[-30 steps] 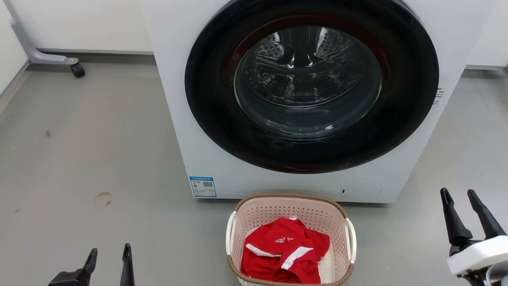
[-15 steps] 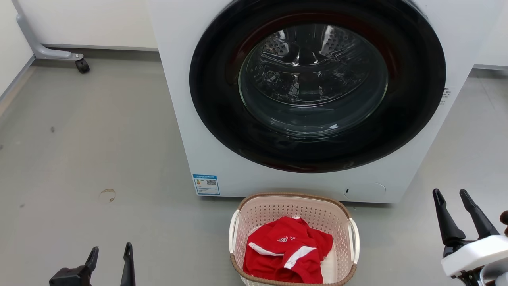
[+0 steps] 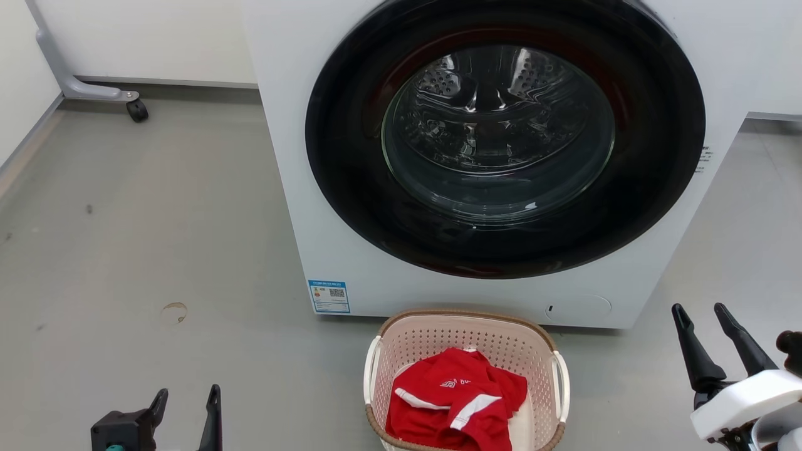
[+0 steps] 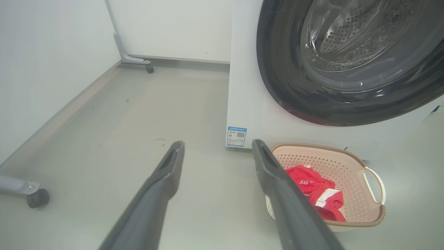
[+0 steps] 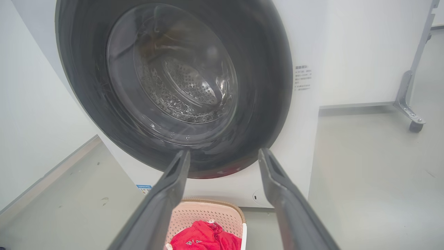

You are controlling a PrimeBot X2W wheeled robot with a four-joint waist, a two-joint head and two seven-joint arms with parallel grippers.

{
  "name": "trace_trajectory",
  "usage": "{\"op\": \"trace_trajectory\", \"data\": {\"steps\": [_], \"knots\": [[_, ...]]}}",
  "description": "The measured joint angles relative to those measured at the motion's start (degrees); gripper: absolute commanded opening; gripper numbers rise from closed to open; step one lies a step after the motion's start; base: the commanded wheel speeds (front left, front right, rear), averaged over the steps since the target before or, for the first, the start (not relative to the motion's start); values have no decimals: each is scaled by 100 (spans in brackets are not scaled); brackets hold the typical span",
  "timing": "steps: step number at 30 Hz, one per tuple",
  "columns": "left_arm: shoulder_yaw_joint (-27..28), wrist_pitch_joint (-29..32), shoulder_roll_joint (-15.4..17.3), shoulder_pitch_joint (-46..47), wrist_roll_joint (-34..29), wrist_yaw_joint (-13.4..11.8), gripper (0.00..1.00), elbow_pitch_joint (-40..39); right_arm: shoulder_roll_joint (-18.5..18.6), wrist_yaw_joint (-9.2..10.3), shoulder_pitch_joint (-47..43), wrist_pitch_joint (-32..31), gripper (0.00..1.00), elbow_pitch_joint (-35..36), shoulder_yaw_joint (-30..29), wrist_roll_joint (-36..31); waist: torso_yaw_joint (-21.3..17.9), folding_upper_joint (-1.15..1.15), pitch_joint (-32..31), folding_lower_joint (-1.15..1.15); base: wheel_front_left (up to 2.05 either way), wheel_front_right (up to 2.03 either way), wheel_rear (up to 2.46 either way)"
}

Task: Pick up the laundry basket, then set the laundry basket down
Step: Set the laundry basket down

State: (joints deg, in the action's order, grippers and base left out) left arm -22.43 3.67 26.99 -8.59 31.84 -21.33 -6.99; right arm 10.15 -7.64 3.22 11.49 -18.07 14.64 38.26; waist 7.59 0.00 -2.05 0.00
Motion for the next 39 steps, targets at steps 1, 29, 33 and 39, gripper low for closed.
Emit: {"op": "trace_trajectory", "data": {"steps": [1,29,33,39], "knots": [[0,45,10,6,0,-3,100,-29,9,0,1,-47,100,9,3,0,0,0,-5,0,0,0,0],[-16,238,105,58,42,-134,100,-361,-52,0,-141,-645,100,948,-453,-355,6,0,22,0,0,0,0],[-23,237,97,58,52,-134,100,-336,-70,0,-141,-645,100,946,-452,-355,6,0,32,0,0,0,0],[-34,246,65,59,155,-114,100,-198,-136,0,-141,-646,100,850,-430,-304,0,0,-1,0,0,0,0]]}}
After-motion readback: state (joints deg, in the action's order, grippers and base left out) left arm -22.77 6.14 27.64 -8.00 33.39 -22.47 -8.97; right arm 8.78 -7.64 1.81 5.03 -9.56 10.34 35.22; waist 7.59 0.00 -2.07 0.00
